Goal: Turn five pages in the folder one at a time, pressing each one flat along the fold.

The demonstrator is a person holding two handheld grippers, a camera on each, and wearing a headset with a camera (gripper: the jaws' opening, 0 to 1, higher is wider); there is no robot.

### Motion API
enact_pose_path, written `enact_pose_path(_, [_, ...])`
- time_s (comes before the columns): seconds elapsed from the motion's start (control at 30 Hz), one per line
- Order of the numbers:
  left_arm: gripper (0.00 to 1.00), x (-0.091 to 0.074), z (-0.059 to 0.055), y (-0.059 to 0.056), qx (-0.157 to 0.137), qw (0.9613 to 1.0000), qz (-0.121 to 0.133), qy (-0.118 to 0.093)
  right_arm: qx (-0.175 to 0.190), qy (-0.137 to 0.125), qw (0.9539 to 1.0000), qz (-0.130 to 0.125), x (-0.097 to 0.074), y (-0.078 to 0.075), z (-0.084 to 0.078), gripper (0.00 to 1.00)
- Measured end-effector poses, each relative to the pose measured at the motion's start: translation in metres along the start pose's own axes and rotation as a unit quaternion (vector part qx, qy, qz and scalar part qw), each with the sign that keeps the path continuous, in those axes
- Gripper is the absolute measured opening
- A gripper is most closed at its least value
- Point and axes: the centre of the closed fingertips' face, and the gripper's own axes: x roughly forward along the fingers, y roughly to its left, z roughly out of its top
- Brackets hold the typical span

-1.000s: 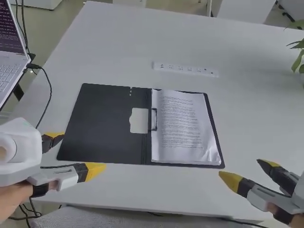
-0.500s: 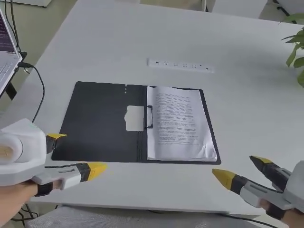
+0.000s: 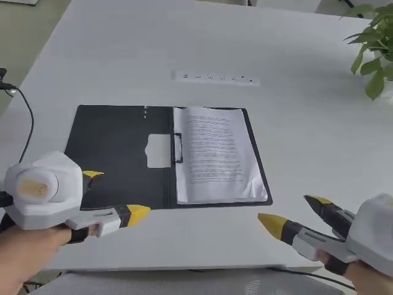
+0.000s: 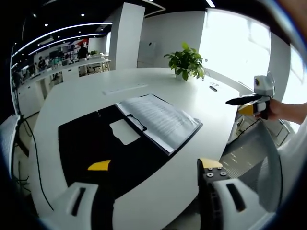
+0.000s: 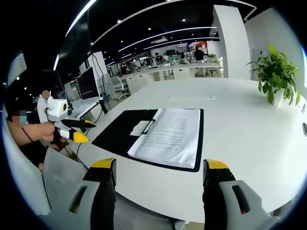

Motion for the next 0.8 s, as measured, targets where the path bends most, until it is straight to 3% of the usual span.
enact_pose_path(0.23, [0.68,0.033,0.013,-0.017,0.017,0.9996,-0.020,0.002,0.008,-0.001,1.0000,-0.001,0.000,-0.002,-0.003,0.73])
enact_pose_path(0.5, [0.67,0.085,0.032,-0.044,0.027,0.9985,-0.047,-0.003,0.014,0.001,0.9999,0.003,0.001,-0.003,-0.009,0.72])
enact_pose_path(0.8, [0.68,0.146,0.038,-0.066,0.039,0.9977,-0.054,0.006,0.022,0.002,0.9997,0.011,0.002,-0.003,-0.014,0.72])
